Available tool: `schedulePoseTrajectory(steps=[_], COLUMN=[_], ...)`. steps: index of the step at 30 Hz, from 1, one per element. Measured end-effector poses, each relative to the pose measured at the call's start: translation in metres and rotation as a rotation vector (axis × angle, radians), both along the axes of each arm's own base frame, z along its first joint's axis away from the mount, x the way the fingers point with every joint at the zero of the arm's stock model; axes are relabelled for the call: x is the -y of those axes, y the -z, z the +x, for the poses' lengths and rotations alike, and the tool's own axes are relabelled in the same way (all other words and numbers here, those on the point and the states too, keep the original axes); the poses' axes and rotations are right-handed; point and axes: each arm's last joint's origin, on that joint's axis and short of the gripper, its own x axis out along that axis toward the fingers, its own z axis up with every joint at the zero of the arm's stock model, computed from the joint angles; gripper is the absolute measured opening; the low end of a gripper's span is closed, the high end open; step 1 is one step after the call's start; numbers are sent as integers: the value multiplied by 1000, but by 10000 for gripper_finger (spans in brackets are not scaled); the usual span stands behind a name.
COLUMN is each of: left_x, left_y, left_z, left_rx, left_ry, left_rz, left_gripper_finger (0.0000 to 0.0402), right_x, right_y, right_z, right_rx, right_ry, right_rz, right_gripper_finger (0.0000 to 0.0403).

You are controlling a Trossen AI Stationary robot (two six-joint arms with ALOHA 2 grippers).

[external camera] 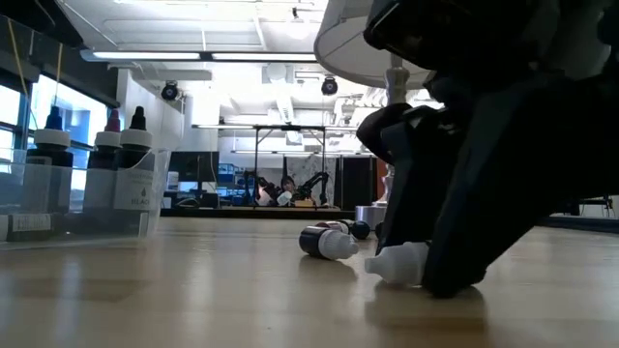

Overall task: Pick & Place food coloring
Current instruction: Put the black food coloring bottle into the transparent bin

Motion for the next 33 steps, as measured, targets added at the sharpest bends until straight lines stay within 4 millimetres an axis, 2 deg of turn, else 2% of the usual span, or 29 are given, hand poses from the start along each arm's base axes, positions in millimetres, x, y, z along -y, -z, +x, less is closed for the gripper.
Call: schedulePoseTrajectory(steps=[6, 13, 17, 22, 26, 29, 33], left_x=[0, 0, 0, 2, 4, 5, 5], left_y=[0, 0, 0, -9, -29, -46, -56], left_z=[0, 0, 0, 2, 4, 4, 5], left_rx=[-1, 0, 0, 15, 43, 56, 91], left_ry=[0, 0, 0, 12, 6, 3, -7], left_rz=[0, 0, 0, 5, -5, -6, 2], left_gripper_finger=[193, 193, 193, 193, 193, 193, 193], right_x=[6, 4, 1, 12, 31, 43, 52], right_y=[5, 4, -2, -36, -51, -53, -37], right_z=[-2, 1, 11, 46, 85, 122, 168], right_rx=[-6, 28, 169, 567, 763, 795, 697], right_ry=[16, 34, 39, 89, 86, 79, 67], right_rz=[2, 45, 97, 132, 109, 140, 69], right_gripper_finger=[152, 88, 65, 66, 85, 84, 71])
